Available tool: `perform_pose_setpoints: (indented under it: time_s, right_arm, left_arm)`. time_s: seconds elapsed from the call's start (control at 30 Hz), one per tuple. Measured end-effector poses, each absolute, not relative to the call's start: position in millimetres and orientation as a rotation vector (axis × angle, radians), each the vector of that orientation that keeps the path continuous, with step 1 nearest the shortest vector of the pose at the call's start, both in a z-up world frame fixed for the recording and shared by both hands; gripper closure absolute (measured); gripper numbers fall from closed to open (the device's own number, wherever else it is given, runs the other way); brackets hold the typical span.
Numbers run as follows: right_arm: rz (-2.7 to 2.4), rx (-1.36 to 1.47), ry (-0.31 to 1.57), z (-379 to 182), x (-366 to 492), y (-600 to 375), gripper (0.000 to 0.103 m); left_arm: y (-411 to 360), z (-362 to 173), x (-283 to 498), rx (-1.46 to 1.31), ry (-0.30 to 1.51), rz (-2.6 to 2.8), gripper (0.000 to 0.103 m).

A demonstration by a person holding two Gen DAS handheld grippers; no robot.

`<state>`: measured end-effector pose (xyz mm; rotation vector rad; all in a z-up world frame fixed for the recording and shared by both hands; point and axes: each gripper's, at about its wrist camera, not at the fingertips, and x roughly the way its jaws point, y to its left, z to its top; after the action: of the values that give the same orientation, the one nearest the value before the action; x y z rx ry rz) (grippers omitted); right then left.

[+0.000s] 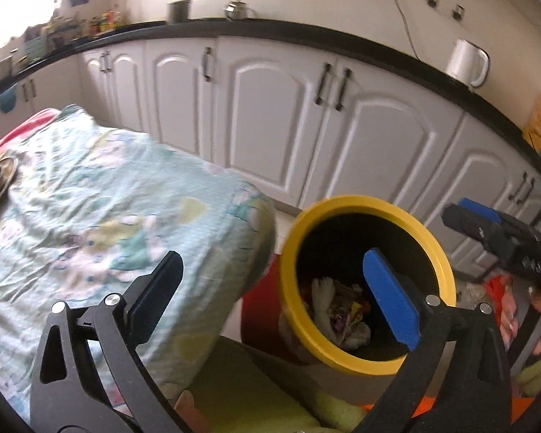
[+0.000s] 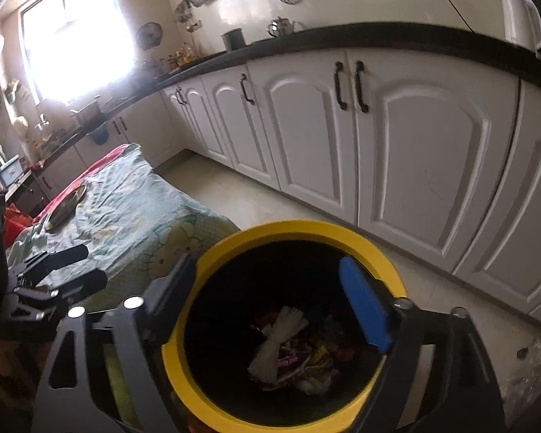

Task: Collect trash

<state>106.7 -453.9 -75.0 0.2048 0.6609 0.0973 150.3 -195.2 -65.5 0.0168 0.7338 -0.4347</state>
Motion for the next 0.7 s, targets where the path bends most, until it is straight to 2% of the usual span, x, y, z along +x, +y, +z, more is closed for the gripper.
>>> perform_pose_setpoints:
  time_s: [0.13,0.33,0.47,0.7]
  right_arm:
    - [0.118,0.158,0.64,-65.3,109.2,-425.4,0.007]
    - [0.163,0.103,0.651,-52.2,118.0,-375.7,0.006]
    - [0.152,-0.063,0.6,-38.7,113.2,-338.1,0.006]
    - [0.201,0.036,0.534,-12.1,99.8,-307.1,0.006]
  left_arm:
    - [-169.9,-57.0,151.7,-0.024,0.712,-0.367,0.011]
    - [-127.1,-39.0,146.8,-0.051,0.652,-0.261,0.011]
    - [-102.6,-29.8,137.6,-0.06,0.613,-0.211,0.011]
    - [-72.6,-15.4,112.4,-0.042,0.544,-0.148,0.011]
